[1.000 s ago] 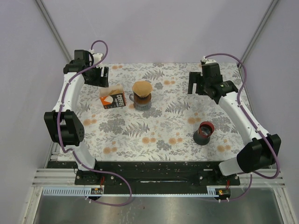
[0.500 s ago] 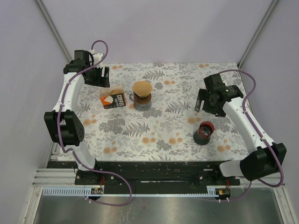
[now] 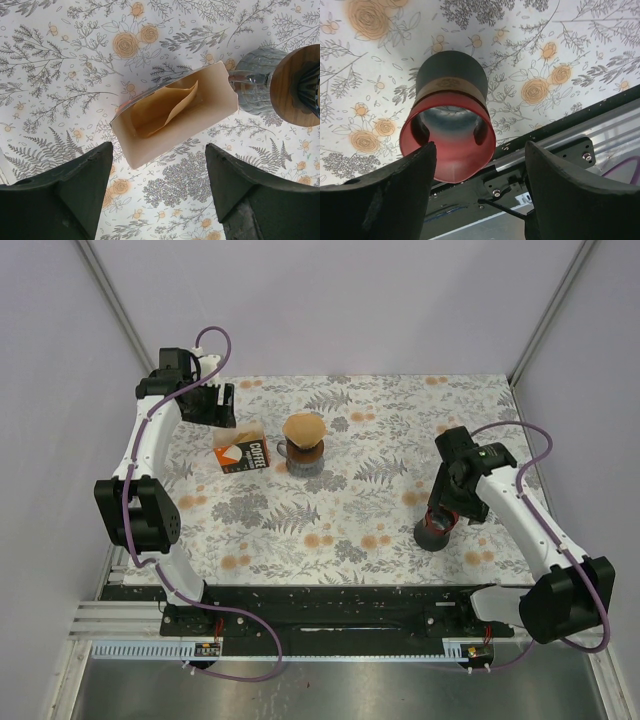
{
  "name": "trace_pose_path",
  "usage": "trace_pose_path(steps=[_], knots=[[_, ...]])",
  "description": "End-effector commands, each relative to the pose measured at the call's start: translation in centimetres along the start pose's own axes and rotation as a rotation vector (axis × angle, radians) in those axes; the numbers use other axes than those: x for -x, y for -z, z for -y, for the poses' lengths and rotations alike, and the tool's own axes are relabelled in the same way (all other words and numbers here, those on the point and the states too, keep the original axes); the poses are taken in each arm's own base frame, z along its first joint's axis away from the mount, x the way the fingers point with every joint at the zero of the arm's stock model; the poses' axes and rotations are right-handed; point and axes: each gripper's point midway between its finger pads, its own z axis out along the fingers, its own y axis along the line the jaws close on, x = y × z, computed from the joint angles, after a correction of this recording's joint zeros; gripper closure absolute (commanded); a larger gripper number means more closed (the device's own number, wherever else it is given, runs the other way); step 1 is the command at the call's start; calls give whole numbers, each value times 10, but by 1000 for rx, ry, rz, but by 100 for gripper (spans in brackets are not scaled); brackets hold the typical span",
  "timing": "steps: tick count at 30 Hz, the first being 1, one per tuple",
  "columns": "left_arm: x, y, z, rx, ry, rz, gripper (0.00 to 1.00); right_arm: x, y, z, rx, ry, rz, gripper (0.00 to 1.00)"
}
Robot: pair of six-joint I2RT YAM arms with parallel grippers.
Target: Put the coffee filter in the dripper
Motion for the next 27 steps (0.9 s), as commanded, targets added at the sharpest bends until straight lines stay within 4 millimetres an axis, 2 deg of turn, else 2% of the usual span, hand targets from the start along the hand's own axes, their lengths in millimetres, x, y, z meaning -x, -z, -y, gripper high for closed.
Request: trace_pose_path(steps=[1,5,7,9,11,12,13,15,19,22,25,27], knots=[[13,17,3,-6,-13,71,21,-7,-11,0,-4,-61,-1,23],[13,18,3,-4,-13,75,21,-13,-24,0,-22,-52,-18,39],[12,18,1,-1,-8,75,21,-12,-26,-1,-24,-40,-21,50],[12,18,1,-1,-7,77,21,-8,-27,-4,-7,-26,-5,65],[12,19,2,-3,-10,79,21,-5,-28,-11,31,8,3,76],[13,19,2,-3,-8,80,21,-2,-30,-17,57,24,7,78],[13,20,2,-5,-8,81,21,1,-31,-25,90,41,13,88],[14,20,3,-7,-9,84,21,10,-33,-38,129,51,30,100],[15,23,5,-16,-9,92,21,45,-29,-71,201,75,101,100],[16,25,5,-15,-12,98,21,74,-28,-94,159,173,174,100],[16,27,5,-13,-15,102,21,83,-46,-120,107,309,134,100],[15,28,6,-13,-18,100,21,92,-50,-139,103,364,135,100]])
